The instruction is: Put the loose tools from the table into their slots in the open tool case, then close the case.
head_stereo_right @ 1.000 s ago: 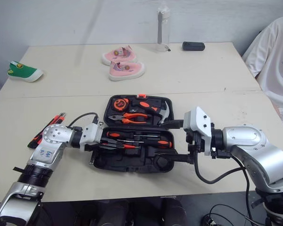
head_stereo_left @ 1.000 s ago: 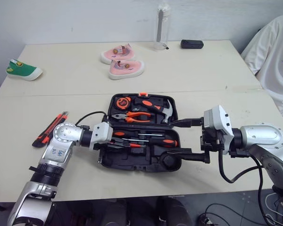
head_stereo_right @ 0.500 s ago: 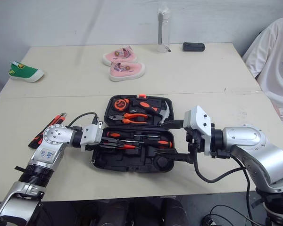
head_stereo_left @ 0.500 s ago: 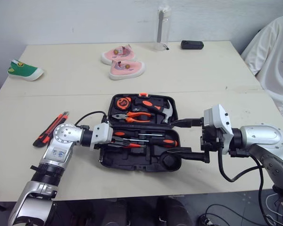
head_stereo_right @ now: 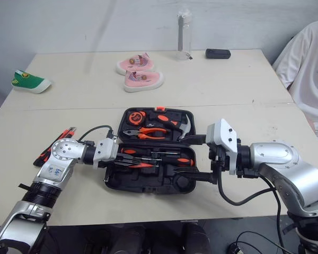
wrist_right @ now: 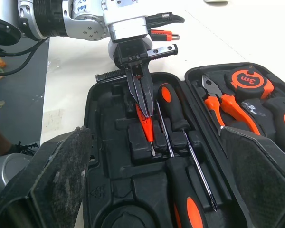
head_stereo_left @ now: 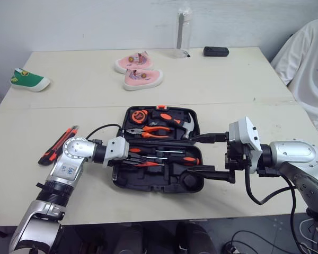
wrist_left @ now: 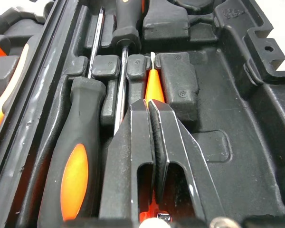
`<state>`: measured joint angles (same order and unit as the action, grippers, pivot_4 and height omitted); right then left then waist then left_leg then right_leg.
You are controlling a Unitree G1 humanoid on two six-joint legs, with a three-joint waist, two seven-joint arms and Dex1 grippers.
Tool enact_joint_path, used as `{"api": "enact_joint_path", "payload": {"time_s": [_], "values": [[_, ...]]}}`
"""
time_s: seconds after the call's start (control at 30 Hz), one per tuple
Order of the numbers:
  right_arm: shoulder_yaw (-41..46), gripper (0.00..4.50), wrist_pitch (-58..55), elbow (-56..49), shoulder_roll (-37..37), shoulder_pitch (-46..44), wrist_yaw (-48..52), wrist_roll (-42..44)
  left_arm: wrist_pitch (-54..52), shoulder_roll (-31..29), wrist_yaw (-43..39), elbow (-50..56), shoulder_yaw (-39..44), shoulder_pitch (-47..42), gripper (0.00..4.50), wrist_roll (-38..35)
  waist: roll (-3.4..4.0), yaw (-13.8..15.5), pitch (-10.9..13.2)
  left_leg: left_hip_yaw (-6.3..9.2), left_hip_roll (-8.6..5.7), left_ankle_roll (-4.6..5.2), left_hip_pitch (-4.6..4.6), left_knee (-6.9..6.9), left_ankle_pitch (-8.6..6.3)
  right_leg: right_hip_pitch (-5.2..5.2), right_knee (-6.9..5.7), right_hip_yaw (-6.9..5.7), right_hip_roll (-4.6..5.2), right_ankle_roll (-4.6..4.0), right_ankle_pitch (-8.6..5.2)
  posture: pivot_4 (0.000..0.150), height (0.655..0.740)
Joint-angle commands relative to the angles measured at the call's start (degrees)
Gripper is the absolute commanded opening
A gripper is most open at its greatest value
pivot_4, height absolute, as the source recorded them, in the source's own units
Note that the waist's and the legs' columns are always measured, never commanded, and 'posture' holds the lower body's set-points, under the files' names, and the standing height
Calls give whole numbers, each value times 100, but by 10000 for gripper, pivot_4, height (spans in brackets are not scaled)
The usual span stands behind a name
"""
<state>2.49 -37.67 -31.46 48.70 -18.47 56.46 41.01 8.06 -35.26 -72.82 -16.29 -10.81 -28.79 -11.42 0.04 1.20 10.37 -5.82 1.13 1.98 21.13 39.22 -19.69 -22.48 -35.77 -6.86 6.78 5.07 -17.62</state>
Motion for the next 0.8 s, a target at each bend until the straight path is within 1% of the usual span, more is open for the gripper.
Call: {"api": "enact_joint_path", "payload": {"time_s": [0.03,0.3,0.37,0.5,0.63,0.7,0.77,0.8], "values": [[121,45000,14,-182,-8,-66,-39,111,-44,-133,-4,-420,-247,189,182,464,4,0,-5,0,0,0,0,0,0,0,0,0,0,0,0,1500,7316],[138,45000,21,-230,14,-4,-52,120,227,-229,-37,-698,-381,234,182,591,25,-14,-26,0,3,-1,-4,-1,0,0,0,1,0,0,0,1500,7316],[122,45000,38,-215,4,-10,-51,101,141,-234,-40,-765,-381,226,182,561,29,-19,-44,0,3,-1,-5,-2,0,0,0,2,0,0,0,1500,7316],[90,45000,71,-199,-16,-32,-50,66,-200,-213,-74,-720,-261,212,182,326,31,-40,-52,0,4,-1,-7,-3,0,1,2,3,0,-1,0,1500,7316],[74,45000,103,-167,-54,-100,-52,54,-1032,-253,-5,-252,142,227,182,-199,31,-109,-52,0,6,-1,-6,-5,0,0,0,3,-1,-1,0,1500,7316],[109,45000,132,-149,-78,-127,-68,51,-1674,-392,144,208,551,321,5331,-627,29,-154,-51,1,9,-2,-4,-9,1,-1,0,3,-4,-1,-1,1500,7316],[201,45000,162,-141,-116,-131,-103,84,-2353,-632,304,857,1064,611,12797,-1141,18,-216,-44,1,16,-6,1,-13,1,-9,2,6,-11,-3,-1,1500,7316],[257,45000,169,-138,-135,-127,-124,105,-2597,-723,393,1137,1267,774,17451,-1316,9,-263,-38,3,21,-10,3,-13,1,-9,3,6,-14,-4,-2,1500,7316]]}}
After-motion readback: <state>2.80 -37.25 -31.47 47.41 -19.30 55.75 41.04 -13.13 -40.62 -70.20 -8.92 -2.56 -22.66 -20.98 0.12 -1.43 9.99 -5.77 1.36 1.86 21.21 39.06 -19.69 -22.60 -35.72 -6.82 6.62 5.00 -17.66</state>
